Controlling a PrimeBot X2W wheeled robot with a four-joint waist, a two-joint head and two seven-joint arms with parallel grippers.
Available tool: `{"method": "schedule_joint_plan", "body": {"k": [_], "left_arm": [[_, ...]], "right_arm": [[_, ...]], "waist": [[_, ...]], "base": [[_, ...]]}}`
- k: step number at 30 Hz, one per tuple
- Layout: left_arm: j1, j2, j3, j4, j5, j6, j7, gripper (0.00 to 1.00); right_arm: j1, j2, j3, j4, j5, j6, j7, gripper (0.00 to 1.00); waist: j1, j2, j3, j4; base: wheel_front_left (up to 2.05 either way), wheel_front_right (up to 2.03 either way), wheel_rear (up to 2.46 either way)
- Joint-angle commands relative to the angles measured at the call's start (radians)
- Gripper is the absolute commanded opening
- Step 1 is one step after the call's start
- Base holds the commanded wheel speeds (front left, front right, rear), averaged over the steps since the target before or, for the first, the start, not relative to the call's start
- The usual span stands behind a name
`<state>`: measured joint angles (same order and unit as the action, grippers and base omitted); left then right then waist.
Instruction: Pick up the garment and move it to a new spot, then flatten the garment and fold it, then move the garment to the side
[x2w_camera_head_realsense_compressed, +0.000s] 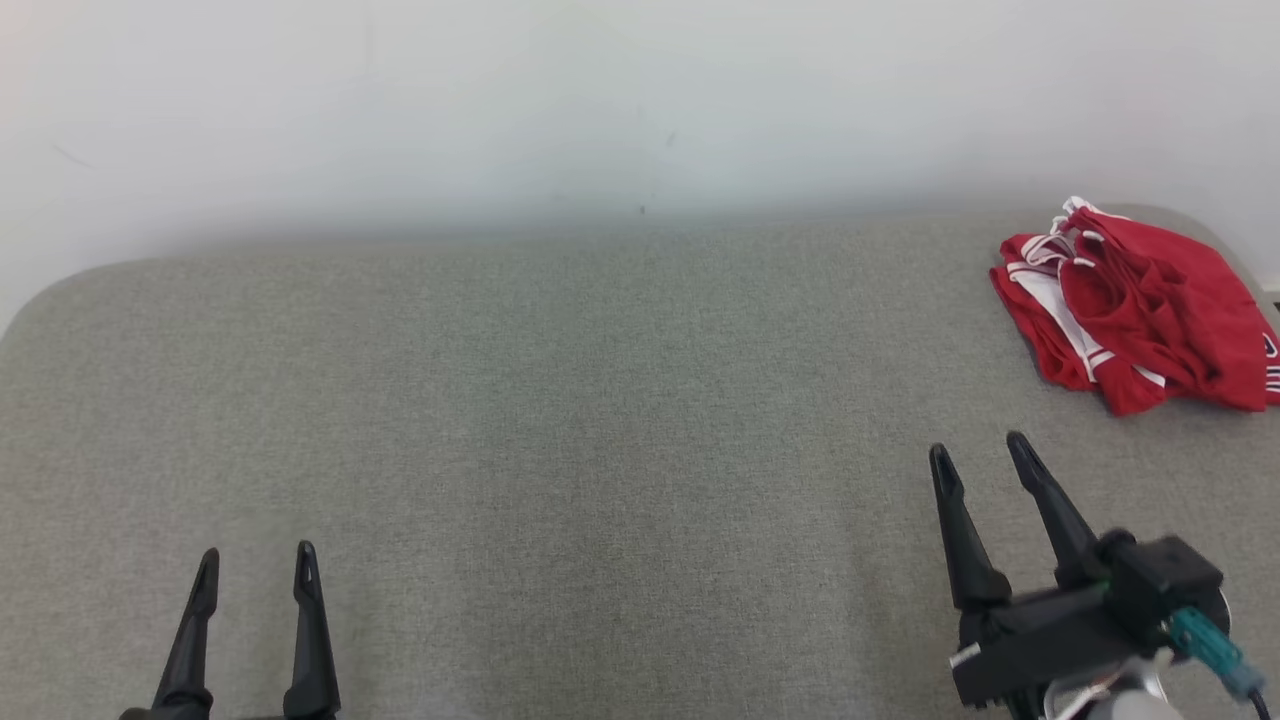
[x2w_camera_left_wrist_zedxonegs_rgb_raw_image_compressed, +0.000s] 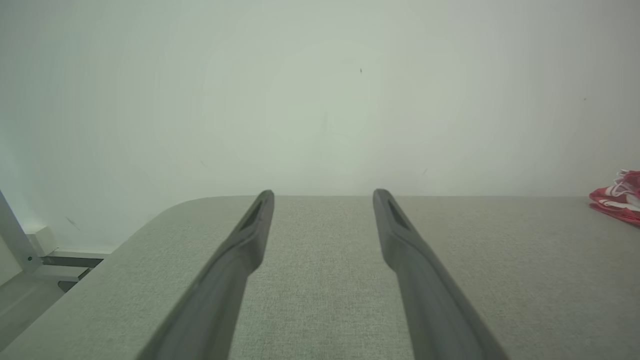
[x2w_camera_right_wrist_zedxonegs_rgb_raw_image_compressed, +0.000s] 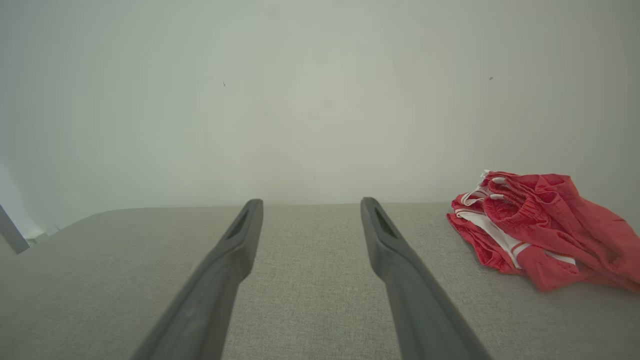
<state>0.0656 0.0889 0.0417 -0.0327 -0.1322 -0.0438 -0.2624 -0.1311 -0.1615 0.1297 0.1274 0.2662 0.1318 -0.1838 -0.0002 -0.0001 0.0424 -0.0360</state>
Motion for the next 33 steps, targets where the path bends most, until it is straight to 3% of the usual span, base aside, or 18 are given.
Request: {"method": "schedule_joint_plan", "body": {"k": [1,12,33], "left_arm": [[0.017,-0.002,0.004,0.008,-0.009,0.001,-0.003,1.0],[0.044,-0.007,0.021,0.039,-0.028,0.003,-0.003,1.0],[0.061,-0.004,0.003,0.082,-0.037,0.003,-0.003,1.0]], "right_arm": [[0.046,0.013,-0.016,-0.028,-0.015,-0.003,-0.001,1.0],[0.202,0.074,-0.061,-0.105,-0.028,-0.003,-0.003,1.0],[0.232,0.105,-0.057,-0.109,-0.044,-0.003,0.006,1.0]], "waist": [[0.0002,0.0001,-0.017,0.012],[0.0002,0.0001,-0.054,0.017],[0.0002,0.0001,-0.07,0.024]], "base": [[0.0,0.0,0.0],[0.0,0.0,0.0],[0.0,0.0,0.0]]}}
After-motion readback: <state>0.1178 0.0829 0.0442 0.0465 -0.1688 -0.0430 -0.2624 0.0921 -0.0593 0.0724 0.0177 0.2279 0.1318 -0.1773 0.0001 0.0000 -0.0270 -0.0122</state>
